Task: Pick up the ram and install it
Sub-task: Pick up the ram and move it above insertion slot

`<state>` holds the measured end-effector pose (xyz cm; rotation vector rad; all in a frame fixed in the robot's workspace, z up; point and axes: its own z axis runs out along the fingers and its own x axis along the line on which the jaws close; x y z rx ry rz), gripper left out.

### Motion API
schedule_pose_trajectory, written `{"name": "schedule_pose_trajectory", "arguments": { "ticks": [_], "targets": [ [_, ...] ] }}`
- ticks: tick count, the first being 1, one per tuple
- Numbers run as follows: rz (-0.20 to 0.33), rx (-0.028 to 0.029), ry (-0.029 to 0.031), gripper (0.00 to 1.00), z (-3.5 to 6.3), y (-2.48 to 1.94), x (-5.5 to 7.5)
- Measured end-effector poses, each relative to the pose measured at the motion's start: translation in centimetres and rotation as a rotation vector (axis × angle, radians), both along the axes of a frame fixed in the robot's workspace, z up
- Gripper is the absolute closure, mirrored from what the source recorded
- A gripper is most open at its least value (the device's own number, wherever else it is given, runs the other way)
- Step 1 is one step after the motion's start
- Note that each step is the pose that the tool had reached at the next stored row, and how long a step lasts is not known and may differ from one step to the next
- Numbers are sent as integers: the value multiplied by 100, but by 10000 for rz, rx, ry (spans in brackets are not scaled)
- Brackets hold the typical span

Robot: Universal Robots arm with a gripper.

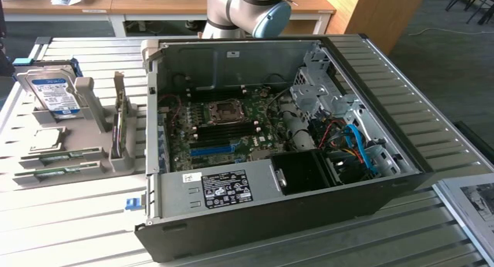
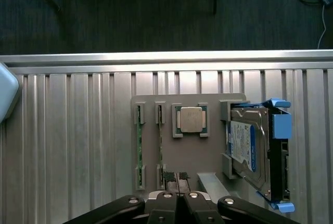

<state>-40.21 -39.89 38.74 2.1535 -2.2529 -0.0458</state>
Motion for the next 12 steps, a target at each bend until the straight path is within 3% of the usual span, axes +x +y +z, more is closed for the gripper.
{"name": "schedule_pose_trajectory", "arguments": {
  "ticks": [12],
  "targets": [
    [331,0,0,90,0,-2,3]
  ]
}}
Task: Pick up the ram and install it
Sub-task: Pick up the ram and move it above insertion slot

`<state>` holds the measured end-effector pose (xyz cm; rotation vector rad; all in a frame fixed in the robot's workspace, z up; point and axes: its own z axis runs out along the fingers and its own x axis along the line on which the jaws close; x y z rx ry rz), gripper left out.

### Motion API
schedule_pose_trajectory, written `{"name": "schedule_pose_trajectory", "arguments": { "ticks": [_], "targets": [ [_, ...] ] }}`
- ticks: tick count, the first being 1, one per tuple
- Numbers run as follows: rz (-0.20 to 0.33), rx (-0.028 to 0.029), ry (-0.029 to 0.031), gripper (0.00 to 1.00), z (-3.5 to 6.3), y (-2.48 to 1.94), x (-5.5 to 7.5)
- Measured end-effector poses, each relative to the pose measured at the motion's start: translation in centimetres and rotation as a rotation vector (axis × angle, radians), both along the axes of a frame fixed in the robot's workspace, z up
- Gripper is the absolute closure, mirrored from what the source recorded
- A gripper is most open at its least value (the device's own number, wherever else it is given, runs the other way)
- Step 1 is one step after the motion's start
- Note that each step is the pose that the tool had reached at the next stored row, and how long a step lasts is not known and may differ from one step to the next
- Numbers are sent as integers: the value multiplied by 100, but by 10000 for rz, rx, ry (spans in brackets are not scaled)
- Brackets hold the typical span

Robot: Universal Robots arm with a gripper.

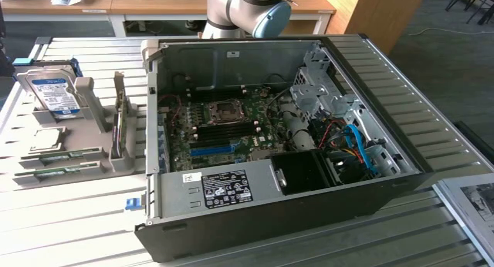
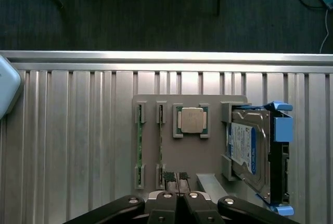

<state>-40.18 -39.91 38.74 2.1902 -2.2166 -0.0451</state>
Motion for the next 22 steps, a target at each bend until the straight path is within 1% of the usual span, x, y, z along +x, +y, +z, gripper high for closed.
{"name": "schedule_pose_trajectory", "arguments": {
  "ticks": [5,22],
  "targets": [
    [133,0,0,90,0,-1,1],
    [134,1,-1,90,-8,0,1]
  ]
}}
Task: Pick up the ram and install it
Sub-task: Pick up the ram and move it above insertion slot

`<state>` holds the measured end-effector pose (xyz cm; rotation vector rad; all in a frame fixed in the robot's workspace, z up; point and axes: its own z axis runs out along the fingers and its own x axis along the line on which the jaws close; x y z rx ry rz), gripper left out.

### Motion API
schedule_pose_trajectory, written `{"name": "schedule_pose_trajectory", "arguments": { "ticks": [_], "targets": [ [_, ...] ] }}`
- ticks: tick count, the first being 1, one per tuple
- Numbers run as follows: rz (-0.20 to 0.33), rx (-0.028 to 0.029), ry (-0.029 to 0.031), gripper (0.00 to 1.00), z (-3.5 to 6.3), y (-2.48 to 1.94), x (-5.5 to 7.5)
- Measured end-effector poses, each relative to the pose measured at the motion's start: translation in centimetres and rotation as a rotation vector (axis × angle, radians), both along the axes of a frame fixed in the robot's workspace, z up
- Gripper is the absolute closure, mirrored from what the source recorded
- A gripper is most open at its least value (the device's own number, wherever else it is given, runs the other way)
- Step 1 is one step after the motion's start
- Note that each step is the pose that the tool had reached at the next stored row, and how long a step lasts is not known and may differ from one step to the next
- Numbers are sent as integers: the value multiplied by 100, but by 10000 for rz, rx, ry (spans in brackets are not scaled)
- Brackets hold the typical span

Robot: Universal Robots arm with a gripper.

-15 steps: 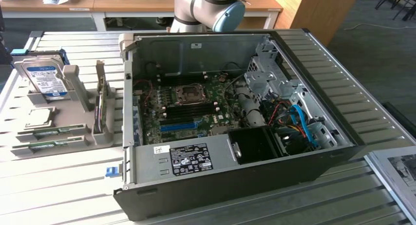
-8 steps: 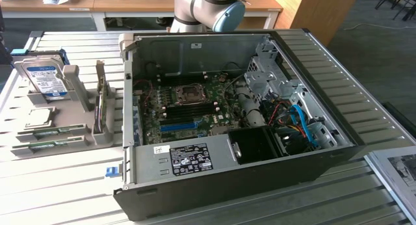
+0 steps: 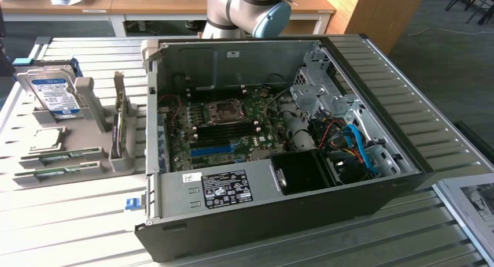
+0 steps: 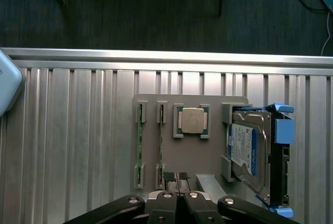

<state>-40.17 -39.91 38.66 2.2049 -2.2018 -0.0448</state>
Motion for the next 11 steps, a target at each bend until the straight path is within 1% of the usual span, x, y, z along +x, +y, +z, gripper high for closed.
{"name": "schedule_pose_trajectory", "arguments": {
  "ticks": [11],
  "targets": [
    [0,-1,1,90,-153,-1,0]
  ]
}}
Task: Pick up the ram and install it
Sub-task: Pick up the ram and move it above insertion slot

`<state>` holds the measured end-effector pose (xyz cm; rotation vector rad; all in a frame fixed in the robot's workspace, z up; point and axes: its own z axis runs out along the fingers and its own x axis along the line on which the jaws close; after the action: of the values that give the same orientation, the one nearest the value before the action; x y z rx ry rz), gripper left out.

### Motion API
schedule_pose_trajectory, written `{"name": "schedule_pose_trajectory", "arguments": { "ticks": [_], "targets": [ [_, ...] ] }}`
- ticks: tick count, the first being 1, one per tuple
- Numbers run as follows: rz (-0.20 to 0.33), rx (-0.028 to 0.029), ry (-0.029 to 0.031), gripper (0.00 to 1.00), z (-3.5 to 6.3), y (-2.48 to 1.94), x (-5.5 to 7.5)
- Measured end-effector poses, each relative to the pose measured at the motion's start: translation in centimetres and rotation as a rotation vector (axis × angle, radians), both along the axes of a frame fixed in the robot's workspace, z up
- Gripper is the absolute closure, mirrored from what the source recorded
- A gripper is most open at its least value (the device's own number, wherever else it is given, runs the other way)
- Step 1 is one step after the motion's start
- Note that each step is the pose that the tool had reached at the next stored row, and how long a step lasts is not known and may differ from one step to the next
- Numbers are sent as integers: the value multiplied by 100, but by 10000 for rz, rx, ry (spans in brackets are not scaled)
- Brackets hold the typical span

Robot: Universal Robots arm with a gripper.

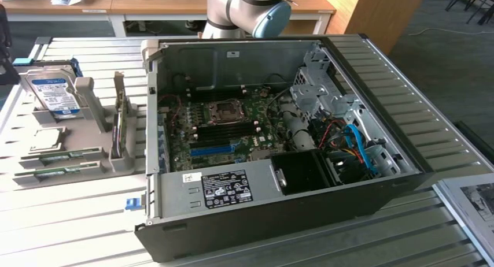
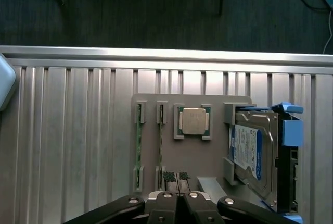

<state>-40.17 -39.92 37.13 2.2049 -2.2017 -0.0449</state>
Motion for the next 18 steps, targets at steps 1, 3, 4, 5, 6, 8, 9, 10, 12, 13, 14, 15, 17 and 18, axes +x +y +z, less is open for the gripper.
{"name": "schedule_pose_trajectory", "arguments": {
  "ticks": [1,3,4,5,6,8,9,10,12,13,14,15,17,18],
  "targets": [
    [0,0,0,90,-14,0,0],
    [0,0,0,90,-43,0,0],
    [0,0,1,90,-57,0,0],
    [0,0,0,90,-72,0,0],
    [0,0,0,90,-88,0,0],
    [0,1,0,90,-119,0,0],
    [0,0,0,90,-135,0,0],
    [0,0,-1,90,-151,0,0],
    [0,0,0,90,-184,0,0],
    [0,0,1,90,-199,0,0],
    [0,0,1,90,-215,0,0],
    [0,-1,0,90,-231,0,0],
    [0,0,0,90,-256,0,0],
    [0,0,1,90,-258,0,0]
  ]
}}
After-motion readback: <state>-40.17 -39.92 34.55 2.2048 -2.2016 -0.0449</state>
